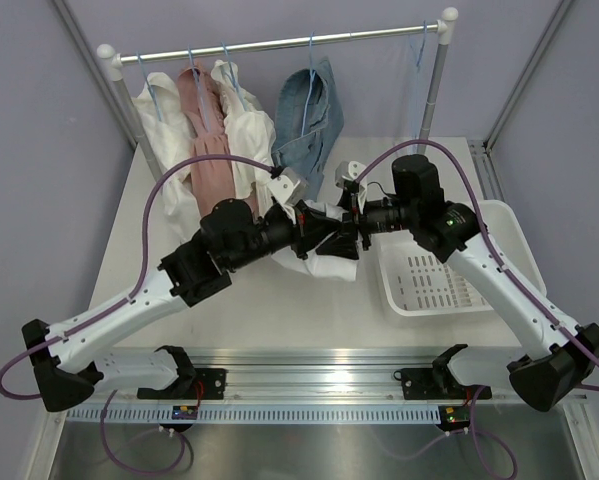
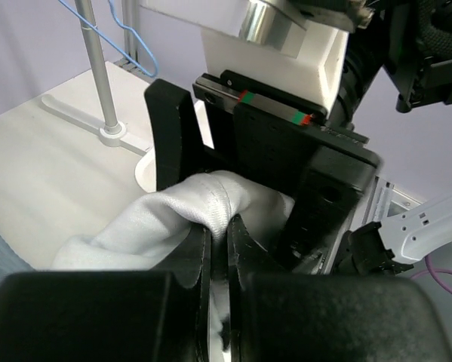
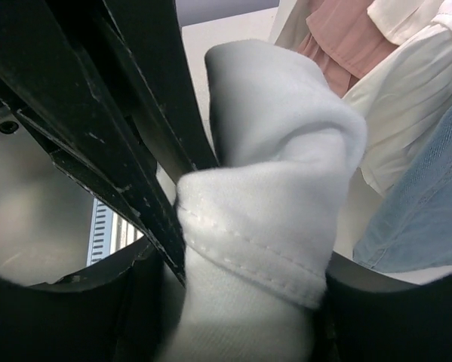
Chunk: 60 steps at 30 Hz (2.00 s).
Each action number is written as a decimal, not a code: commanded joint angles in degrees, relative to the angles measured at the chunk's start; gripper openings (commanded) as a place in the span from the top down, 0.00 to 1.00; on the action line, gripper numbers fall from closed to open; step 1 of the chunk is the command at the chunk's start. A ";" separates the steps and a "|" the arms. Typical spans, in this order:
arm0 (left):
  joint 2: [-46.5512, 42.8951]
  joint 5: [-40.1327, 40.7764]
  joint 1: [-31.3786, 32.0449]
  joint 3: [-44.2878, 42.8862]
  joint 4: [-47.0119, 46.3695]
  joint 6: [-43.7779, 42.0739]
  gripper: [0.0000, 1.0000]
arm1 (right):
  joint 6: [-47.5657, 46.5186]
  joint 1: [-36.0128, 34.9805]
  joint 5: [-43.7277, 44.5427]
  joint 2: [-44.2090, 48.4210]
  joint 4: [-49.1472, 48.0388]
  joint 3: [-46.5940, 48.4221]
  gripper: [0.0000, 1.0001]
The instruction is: Remove the skirt from the hanger
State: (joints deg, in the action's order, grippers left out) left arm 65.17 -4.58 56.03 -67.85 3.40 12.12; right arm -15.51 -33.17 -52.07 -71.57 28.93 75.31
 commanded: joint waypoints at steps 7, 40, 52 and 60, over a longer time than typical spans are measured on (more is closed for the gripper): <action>-4.35 6.07 -0.48 -3.86 -18.17 -0.61 1.00 | -0.66 1.35 -7.34 0.29 5.79 1.24 1.00; -20.60 21.98 -0.48 3.60 9.17 -5.35 0.06 | -27.29 36.94 18.47 0.73 39.99 6.56 1.00; -23.94 23.91 -0.48 9.05 11.45 -2.02 0.04 | -24.22 37.12 29.49 -0.15 26.97 -7.12 0.38; -26.49 25.23 -0.48 12.13 11.81 0.80 0.02 | -23.88 37.12 25.80 -1.28 33.03 4.92 0.12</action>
State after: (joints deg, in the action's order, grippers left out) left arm 40.12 18.44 55.66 -56.12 17.06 11.00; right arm -39.72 3.86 -24.45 -72.53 60.34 73.97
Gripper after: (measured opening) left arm 0.975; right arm 0.879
